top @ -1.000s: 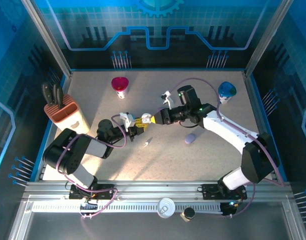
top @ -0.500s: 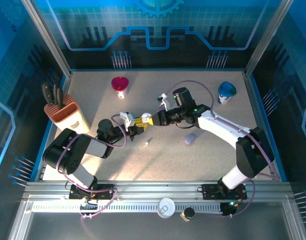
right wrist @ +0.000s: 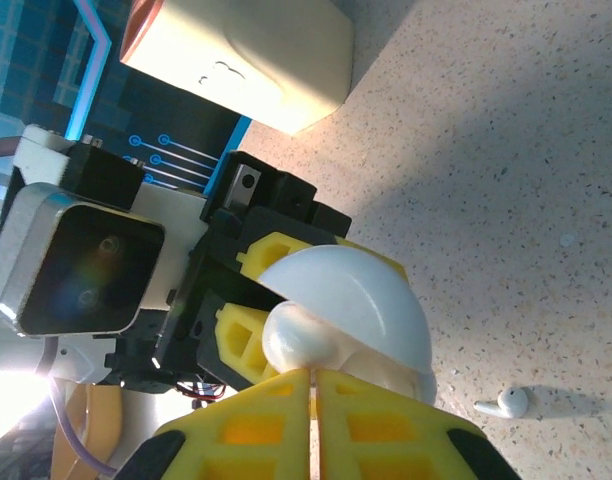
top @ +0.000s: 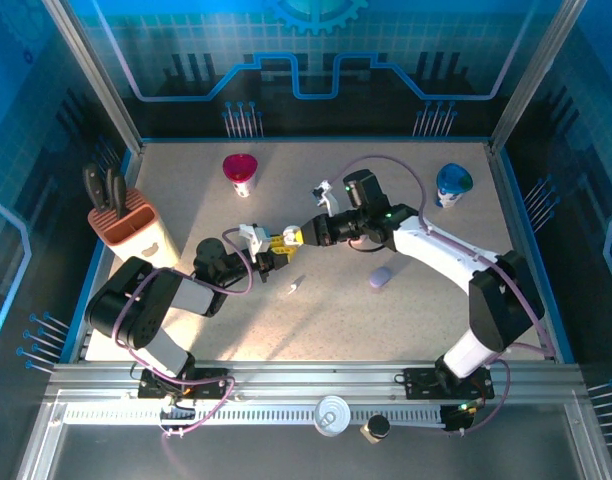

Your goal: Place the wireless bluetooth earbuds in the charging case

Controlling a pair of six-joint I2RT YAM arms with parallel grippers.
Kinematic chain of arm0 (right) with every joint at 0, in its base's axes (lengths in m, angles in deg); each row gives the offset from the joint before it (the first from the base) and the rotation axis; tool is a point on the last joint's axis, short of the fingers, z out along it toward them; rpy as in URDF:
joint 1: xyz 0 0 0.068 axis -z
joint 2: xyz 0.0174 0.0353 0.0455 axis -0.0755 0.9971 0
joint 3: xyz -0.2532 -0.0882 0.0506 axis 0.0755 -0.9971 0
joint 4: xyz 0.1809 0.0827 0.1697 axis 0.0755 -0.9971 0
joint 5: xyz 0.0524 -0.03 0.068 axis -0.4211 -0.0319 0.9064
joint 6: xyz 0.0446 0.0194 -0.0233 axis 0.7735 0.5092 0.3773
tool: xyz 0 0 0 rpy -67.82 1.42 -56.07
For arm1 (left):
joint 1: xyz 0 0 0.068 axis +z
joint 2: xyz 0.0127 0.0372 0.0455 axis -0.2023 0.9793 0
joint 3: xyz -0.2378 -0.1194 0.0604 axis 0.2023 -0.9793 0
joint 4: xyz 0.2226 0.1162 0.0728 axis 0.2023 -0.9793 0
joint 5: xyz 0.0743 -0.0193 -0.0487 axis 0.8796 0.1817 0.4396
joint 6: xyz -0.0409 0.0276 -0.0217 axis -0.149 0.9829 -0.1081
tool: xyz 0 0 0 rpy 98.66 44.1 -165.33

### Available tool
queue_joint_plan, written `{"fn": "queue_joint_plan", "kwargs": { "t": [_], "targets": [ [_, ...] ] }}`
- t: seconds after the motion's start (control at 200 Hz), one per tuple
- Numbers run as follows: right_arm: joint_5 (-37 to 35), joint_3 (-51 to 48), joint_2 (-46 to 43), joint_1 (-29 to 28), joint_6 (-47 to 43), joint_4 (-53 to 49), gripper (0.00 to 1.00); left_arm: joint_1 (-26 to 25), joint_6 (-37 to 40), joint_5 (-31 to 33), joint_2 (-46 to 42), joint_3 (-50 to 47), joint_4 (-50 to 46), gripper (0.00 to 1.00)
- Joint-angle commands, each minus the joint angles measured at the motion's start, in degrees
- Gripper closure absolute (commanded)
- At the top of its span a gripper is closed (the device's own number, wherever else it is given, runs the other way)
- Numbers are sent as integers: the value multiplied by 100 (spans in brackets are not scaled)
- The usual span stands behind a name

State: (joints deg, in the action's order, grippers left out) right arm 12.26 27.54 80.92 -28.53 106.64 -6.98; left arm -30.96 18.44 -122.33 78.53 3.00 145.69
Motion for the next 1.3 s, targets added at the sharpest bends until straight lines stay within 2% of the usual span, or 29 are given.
{"fn": "queue_joint_plan", "kwargs": {
  "t": [0.0,0.17,0.31,0.42,0.565,0.68,0.755,0.905,1.131,1.296],
  "targets": [
    [21,198,102,-54,-120,-48,90,37,-25,-90,-133,62,161,93],
    [178,251,104,-71,-208,-93,87,39,-25,-34,-106,74,157,93],
    [-55,90,-275,-42,-403,-214,83,98,-77,204,-102,31,156,92],
    [-298,-262,-695,-10,-424,-17,70,263,-224,455,-98,-22,157,92],
    [-921,-728,-1033,21,-468,-20,53,438,-659,1131,-138,-80,158,97],
    [-1594,-881,-962,-29,-355,-358,42,498,-600,1797,-255,-234,157,98],
    [-1827,-902,-742,-170,-137,-437,39,539,-514,2031,-337,-322,156,98],
    [-2156,-786,21,-596,597,-402,39,580,-463,2228,-519,-444,158,97],
    [-1940,-896,956,-988,1746,562,49,584,-388,2011,-614,-542,160,96],
    [-1912,-987,1290,-1053,2013,828,56,593,-288,2014,-685,-634,159,95]
  ]
}}
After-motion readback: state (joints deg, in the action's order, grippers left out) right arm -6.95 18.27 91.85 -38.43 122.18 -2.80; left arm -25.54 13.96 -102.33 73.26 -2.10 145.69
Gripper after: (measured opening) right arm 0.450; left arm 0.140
